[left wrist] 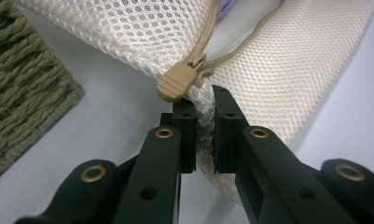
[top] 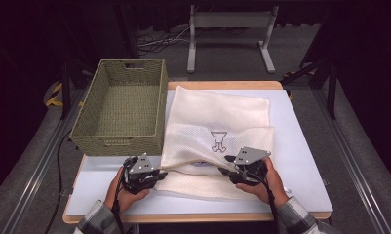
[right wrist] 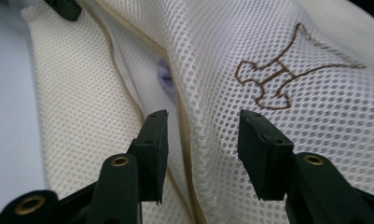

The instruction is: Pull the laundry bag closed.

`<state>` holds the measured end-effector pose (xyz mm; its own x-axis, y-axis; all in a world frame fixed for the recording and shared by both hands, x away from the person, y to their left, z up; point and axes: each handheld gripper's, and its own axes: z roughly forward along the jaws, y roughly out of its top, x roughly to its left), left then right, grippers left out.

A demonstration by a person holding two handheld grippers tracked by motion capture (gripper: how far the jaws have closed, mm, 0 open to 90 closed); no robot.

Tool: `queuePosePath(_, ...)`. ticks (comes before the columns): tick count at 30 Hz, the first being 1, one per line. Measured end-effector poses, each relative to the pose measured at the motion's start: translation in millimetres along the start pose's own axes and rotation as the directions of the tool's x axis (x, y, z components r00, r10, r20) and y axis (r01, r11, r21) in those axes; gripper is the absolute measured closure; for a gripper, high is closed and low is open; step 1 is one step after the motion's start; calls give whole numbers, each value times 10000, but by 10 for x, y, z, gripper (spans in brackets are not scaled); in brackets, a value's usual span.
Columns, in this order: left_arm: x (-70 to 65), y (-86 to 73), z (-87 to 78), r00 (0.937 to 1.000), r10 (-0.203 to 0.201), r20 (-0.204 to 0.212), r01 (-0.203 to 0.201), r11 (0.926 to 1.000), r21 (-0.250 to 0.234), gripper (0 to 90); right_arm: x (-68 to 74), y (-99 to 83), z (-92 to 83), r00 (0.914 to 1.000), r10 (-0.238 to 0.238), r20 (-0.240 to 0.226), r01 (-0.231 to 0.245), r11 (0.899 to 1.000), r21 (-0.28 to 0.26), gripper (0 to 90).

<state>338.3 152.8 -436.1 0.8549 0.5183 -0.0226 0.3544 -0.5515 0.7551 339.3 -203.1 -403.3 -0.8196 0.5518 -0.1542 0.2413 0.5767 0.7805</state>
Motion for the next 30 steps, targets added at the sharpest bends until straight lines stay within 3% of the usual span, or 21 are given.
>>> queuePosePath(2,2,7,1,10000,34,-31,-34,10000,11,826,7,9,-38,10000,-5,79,7,9998,-214,581)
queuePosePath(6,0,13,9,10000,70,-33,-70,10000,42,826,30,14,-113,9994,-258,231,270,9981,-554,856)
queuePosePath(9,-2,9,7,10000,54,-35,-54,10000,18,826,28,29,-128,9989,-217,413,243,9978,-615,898)
queuePosePath(13,-5,7,6,10000,43,-28,-43,10000,-9,826,25,54,-100,9976,-56,695,97,9982,-589,899)
queuePosePath(17,-9,-4,-3,10000,-27,22,27,9999,-120,826,9,60,19,9980,-24,624,35,9998,-179,890)
queuePosePath(26,-45,1,-68,10000,-56,62,58,9992,-391,823,62,-15,317,9992,-295,259,254,9890,1460,863)
queuePosePath(30,-60,1,-88,10000,9,3,-9,9990,-445,822,55,-54,357,9989,-317,355,251,9849,1713,859)
